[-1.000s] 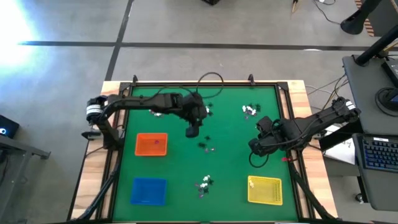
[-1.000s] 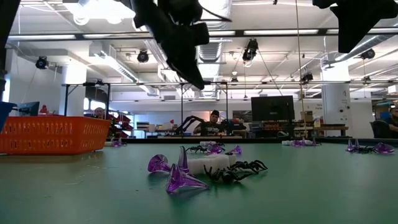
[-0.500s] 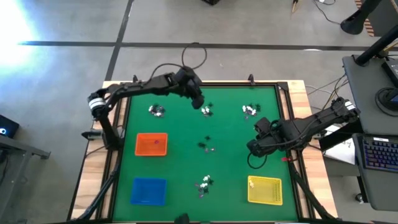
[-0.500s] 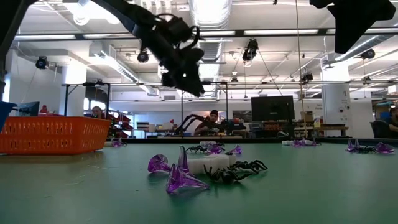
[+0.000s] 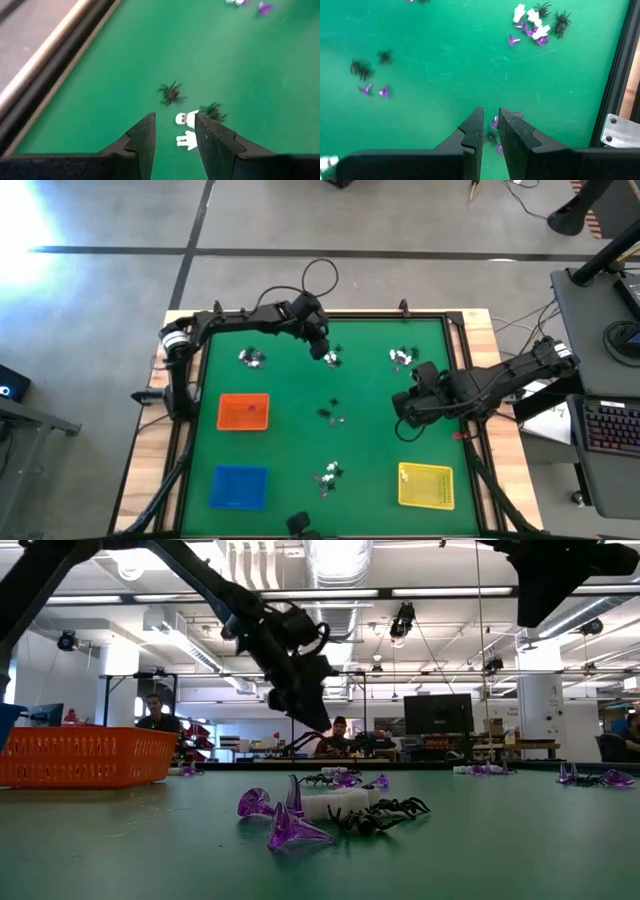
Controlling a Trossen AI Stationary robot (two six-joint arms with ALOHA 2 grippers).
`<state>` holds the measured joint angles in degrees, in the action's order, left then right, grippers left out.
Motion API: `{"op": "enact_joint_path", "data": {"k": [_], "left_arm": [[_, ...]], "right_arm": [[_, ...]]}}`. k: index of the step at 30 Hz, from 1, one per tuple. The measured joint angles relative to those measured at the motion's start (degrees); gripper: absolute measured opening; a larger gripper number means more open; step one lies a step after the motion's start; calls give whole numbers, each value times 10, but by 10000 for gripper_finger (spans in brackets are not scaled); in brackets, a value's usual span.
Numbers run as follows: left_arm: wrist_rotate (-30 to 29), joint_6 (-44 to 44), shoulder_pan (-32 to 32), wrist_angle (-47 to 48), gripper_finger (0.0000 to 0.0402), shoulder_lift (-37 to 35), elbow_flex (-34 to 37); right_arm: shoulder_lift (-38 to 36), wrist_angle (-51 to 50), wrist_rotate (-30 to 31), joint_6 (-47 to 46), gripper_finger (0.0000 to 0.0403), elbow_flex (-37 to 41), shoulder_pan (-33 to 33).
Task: Sort Halloween decoration
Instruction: Put the white skeleton toy into the yellow bin
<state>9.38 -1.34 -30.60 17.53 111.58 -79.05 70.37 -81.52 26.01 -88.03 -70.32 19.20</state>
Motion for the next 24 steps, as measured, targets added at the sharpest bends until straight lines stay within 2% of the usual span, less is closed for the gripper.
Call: {"op": "enact_joint_path", "data": {"k": [3, 7, 16, 19, 24], "left_arm": [[2, 2, -5, 0, 118, 15, -12], [15, 8, -6, 21, 118, 45, -62], [29, 0, -6, 173, 118, 143, -232], [50, -10, -5, 186, 118, 152, -244], [52, -11, -5, 185, 118, 153, -240]], "right_arm": [[0, 0, 1, -19, 52, 0, -4], [0, 0, 1, -35, 52, 0, -4], [0, 2, 0, -25, 52, 0, -4], [0, 1, 0, -15, 52, 0, -4], [0, 0, -4, -11, 52, 0, -4]]}}
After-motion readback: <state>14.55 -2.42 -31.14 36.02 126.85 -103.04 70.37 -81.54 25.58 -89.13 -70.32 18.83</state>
